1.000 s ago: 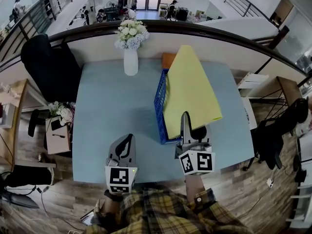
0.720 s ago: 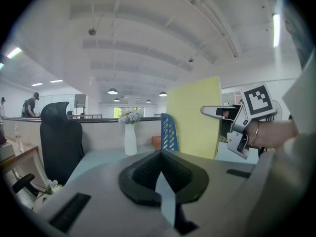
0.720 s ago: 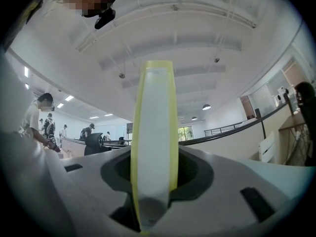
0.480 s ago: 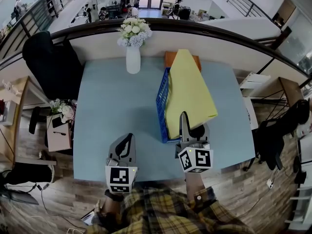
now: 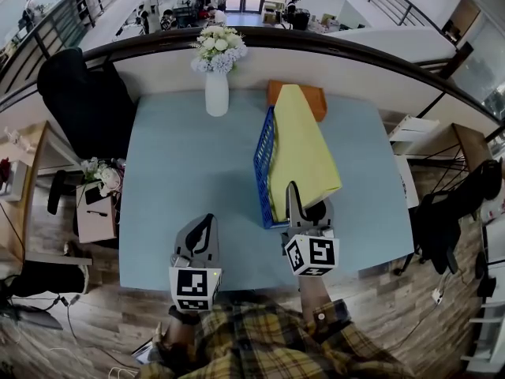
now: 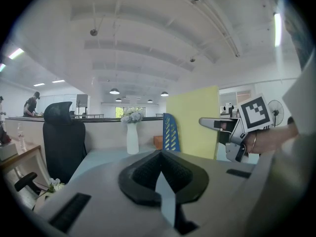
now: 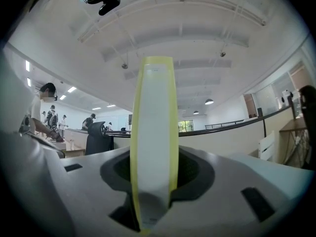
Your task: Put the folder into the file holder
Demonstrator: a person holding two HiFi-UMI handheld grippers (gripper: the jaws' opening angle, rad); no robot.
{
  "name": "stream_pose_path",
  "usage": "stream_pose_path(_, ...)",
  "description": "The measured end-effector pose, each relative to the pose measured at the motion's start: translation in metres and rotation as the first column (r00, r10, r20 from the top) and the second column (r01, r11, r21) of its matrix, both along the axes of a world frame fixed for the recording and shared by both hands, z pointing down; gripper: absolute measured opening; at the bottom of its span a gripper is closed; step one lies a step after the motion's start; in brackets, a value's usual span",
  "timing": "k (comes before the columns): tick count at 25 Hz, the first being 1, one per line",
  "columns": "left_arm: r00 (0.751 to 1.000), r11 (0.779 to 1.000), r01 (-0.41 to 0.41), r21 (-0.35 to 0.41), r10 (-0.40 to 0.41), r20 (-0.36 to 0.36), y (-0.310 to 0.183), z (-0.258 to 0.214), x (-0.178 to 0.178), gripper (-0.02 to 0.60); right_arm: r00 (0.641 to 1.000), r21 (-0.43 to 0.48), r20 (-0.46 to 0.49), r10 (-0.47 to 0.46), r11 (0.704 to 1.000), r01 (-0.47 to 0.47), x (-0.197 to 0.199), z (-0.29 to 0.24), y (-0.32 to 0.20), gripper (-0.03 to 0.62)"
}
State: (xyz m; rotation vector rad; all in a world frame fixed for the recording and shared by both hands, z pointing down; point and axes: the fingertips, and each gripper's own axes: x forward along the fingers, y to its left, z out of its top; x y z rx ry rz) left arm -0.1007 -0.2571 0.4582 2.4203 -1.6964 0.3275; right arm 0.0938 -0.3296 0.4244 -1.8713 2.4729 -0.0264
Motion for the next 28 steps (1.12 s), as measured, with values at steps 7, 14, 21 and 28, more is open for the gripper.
stream_pose_path(7,1.0,1.0,0.012,-0.005,-0.012,-0.007,0.003,0.001,-0.002,-0.005,1.0,-0.053,-0.018,-0.002,0.999,0.001,0.001,0.019,0.0,0.166)
stream_pose_path(14,1.0,1.0,0.018,-0.004,-0.018,-0.015,0.003,0.002,-0.003,-0.005,0.998,-0.103,-0.052,-0.017,0.995,0.012,0.0,0.038,-0.001,0.169)
stream_pose_path(21,1.0,1.0,0.019,-0.01,-0.019,-0.005,0.004,0.007,-0.003,-0.005,0.996,-0.142,-0.085,-0.032,0.99,0.02,-0.004,0.054,-0.002,0.169)
stream_pose_path(28,1.0,1.0,0.018,-0.008,-0.018,-0.009,0.004,0.005,-0.003,-0.005,0.995,-0.167,-0.093,-0.044,0.986,0.028,-0.005,0.064,-0.001,0.169)
